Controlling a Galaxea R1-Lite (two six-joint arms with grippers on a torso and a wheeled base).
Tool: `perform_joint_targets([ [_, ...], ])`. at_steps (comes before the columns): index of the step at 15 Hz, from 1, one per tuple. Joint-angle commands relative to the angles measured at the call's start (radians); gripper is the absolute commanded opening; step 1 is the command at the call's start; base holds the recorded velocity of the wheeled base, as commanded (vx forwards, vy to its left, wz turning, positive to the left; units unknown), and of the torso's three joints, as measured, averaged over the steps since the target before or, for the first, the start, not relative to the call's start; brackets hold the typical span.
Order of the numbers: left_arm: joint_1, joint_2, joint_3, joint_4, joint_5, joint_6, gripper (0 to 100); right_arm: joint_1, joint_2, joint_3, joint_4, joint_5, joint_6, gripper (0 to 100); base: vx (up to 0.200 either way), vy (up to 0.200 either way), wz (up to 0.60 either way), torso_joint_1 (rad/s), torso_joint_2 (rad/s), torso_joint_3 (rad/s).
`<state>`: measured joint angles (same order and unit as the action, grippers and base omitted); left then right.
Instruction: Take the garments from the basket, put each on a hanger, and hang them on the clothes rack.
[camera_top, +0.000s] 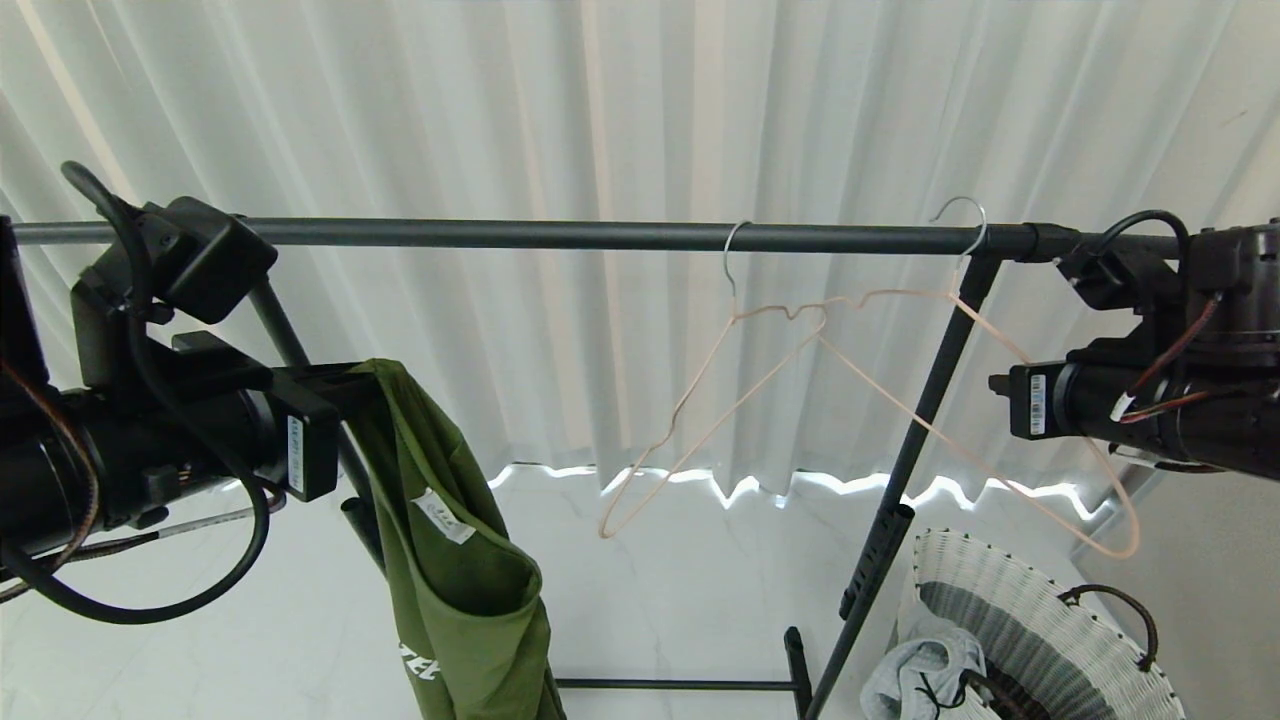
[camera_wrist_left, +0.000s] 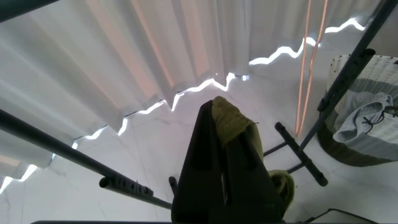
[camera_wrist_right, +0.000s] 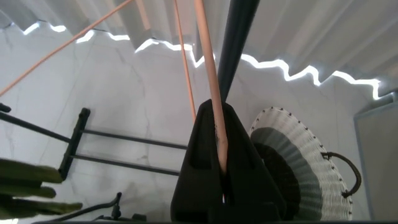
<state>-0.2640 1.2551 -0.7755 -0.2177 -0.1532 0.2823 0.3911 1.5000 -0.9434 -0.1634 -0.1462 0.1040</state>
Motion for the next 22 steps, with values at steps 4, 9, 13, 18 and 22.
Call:
perform_joint_targets([
  [4,0.000,0.001,-0.002,0.000,0.001,0.000,0,0.006,-0.086,0.066,-0.001,0.002,-0.003,0,0.000,0.000,0.00,0.000,0.00,0.000],
  [9,0.000,0.003,-0.002,0.000,0.001,0.000,0,0.034,-0.124,0.130,-0.001,-0.003,-0.001,0,0.000,0.000,0.00,0.000,0.00,0.000],
  [13,0.002,0.001,-0.002,0.000,0.001,0.000,0,0.034,-0.127,0.170,-0.002,-0.001,0.000,0,0.000,0.000,0.00,0.000,0.00,0.000],
  [18,0.002,0.003,-0.002,0.000,0.001,0.000,0,0.037,-0.139,0.298,-0.067,-0.003,-0.001,0,0.000,0.000,0.00,0.000,0.00,0.000],
  [22,0.002,0.000,-0.001,0.000,0.001,0.000,0,0.038,-0.169,0.347,-0.082,-0.004,-0.001,0,0.000,0.000,0.00,0.000,0.00,0.000],
])
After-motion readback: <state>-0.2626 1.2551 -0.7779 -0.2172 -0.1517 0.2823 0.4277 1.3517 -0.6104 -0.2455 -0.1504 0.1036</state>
